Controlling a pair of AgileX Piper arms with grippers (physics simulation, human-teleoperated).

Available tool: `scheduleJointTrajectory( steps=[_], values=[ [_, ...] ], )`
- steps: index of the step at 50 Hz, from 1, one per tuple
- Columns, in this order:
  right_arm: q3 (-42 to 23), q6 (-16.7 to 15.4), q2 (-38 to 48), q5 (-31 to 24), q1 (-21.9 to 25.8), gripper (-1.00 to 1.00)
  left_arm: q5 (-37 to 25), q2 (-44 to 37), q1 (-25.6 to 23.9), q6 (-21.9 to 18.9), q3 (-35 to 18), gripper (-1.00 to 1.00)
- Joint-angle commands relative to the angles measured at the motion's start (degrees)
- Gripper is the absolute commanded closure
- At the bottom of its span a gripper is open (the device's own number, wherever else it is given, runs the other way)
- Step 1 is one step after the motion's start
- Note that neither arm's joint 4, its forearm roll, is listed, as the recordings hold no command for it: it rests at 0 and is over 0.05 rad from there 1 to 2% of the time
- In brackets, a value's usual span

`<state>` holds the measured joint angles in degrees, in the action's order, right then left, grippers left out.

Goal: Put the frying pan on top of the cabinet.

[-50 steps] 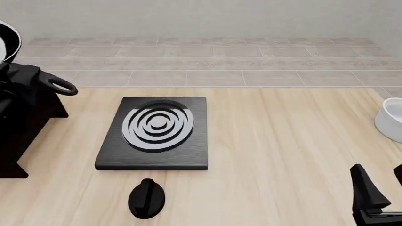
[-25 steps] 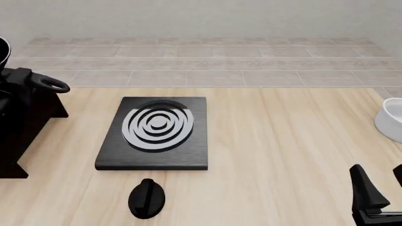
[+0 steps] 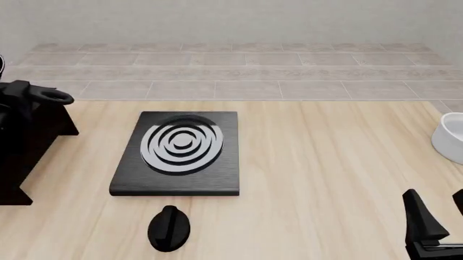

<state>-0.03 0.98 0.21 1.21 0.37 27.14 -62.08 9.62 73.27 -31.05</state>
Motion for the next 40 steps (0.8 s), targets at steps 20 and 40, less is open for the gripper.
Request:
scheduleJointTrajectory(
  steps=[20,40],
  values=[
    [0.0,0.0,0.1,-0.1,-0.1,-1.00,4.0,-3.6,3.6,2.5,-0.8,1.00],
    [0.0,0.2,0.2,-0.1,-0.2,-1.00,7.6,-7.4,4.5,6.4,1.2,1.00]
  ],
)
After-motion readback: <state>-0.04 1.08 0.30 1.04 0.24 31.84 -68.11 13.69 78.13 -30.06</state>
